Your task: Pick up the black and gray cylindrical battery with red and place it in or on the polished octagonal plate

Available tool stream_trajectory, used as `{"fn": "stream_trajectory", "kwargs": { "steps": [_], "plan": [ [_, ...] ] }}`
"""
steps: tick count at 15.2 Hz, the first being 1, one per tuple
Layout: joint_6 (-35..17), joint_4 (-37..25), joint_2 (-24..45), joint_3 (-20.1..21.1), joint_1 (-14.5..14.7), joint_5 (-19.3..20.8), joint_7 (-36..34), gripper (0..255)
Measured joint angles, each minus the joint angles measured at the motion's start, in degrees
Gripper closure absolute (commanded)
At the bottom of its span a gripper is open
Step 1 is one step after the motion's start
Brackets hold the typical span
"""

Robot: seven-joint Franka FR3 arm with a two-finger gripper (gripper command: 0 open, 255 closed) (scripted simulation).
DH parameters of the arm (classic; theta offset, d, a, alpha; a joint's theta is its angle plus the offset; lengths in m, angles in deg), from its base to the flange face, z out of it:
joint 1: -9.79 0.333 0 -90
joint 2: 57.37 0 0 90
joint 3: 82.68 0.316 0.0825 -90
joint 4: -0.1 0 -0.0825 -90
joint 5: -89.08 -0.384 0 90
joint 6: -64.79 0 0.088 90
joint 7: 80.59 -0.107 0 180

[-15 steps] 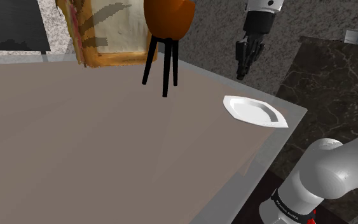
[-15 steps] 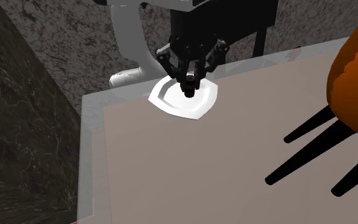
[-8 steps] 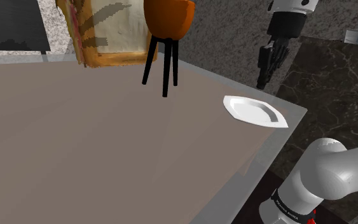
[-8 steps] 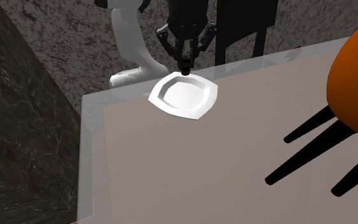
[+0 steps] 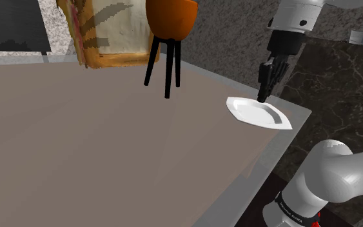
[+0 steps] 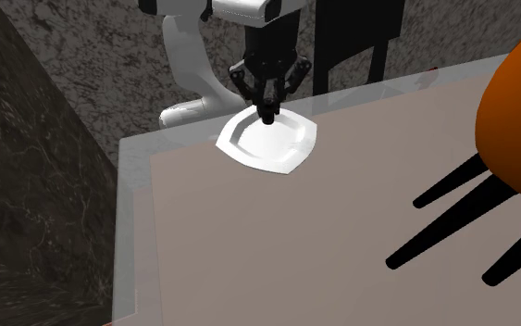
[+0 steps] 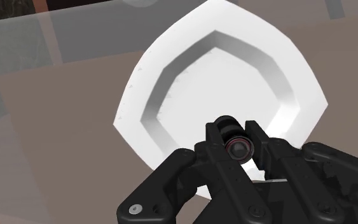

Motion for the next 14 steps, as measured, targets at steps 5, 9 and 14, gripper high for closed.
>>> {"fn": "stream_trajectory", "kwargs": {
  "steps": [5, 9, 14],
  "plan": [
    [-3.33, 5.11, -1.81, 0.53, 0.24, -0.51, 0.06, 255],
    [-4.41, 6.96, -2.58, 0.58, 0.32, -0.6, 0.2, 255],
    [-4.48, 7.12, -2.68, 0.59, 0.33, -0.62, 0.21, 0]
  ]
}}
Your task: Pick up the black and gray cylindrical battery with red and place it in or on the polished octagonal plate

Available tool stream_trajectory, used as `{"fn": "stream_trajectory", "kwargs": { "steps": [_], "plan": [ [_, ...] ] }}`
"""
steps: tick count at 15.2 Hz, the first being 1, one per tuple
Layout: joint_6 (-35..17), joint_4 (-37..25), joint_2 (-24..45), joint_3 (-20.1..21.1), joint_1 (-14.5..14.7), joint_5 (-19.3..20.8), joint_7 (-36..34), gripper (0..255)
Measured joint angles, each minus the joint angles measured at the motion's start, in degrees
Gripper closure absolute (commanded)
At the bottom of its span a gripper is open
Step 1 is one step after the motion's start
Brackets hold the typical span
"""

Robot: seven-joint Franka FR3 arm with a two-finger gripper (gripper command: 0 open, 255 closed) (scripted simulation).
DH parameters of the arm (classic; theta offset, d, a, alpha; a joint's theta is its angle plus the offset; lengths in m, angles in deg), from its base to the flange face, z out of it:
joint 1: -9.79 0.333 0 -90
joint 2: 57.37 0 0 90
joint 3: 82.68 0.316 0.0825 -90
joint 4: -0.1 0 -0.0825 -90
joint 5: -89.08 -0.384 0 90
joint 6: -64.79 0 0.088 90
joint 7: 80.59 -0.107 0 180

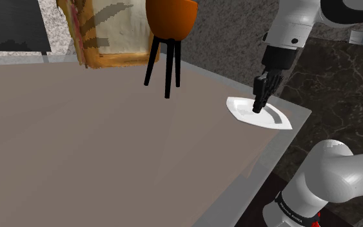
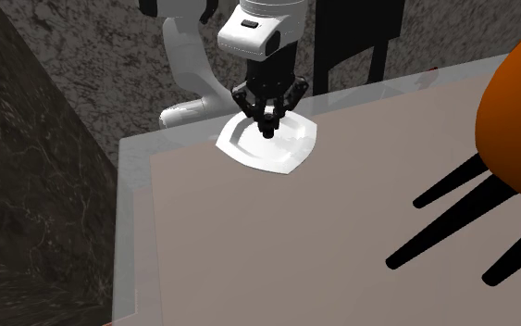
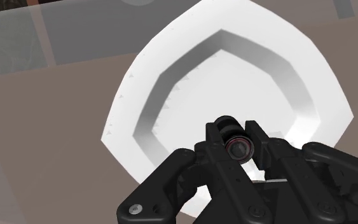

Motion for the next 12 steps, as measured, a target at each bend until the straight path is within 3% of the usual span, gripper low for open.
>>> {"fn": "stream_trajectory", "kwargs": {
  "steps": [6, 12],
  "plan": [
    [0.0, 0.0, 0.0, 0.0, 0.0, 0.0, 0.0, 0],
    [5.62, -9.28, 3.63, -0.54, -0.41, 0.65, -0.45, 0]
  ]
}}
